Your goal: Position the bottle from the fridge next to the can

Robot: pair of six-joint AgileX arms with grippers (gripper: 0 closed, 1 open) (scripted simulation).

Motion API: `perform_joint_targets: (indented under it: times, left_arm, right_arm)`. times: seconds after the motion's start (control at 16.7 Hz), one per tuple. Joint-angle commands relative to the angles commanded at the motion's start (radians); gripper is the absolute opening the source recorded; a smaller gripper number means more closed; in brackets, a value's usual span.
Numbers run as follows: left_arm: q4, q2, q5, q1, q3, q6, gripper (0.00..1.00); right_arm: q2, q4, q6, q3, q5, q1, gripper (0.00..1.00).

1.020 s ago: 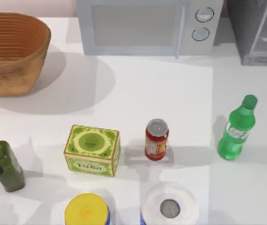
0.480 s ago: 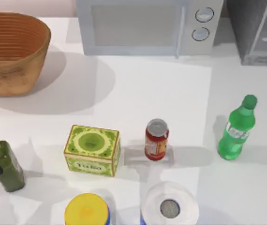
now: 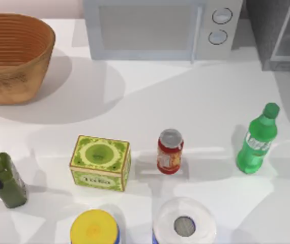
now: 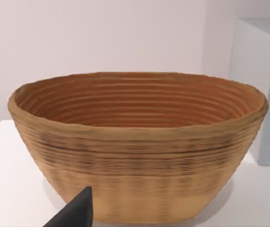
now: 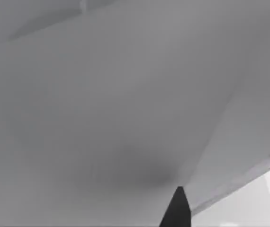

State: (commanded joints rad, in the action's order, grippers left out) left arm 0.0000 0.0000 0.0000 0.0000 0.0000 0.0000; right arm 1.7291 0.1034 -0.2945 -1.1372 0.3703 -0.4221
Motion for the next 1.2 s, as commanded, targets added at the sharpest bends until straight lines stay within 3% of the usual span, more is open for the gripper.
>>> perform_joint_targets:
  times: [0.24, 0.42, 0.84, 1.2]
  left_arm:
    - [0.0, 0.0, 0.0, 0.0, 0.0, 0.0, 1.0]
    - [0.0, 0.0, 0.0, 0.0, 0.0, 0.0, 1.0]
    - [0.0, 0.0, 0.0, 0.0, 0.0, 0.0, 1.0]
    - [0.0, 0.0, 0.0, 0.0, 0.0, 0.0, 1.0]
  right_arm:
    - [-0.067, -0.103, 0.181, 0.092, -0.214, 0.273, 1.0]
    - [-0.104, -0.153, 0.267, 0.137, -0.315, 0.38, 1.0]
    - [-0.091, -0.157, 0.279, 0.133, -0.338, 0.38, 1.0]
    - [0.113, -0.109, 0.281, -0.122, -0.34, 0.382, 1.0]
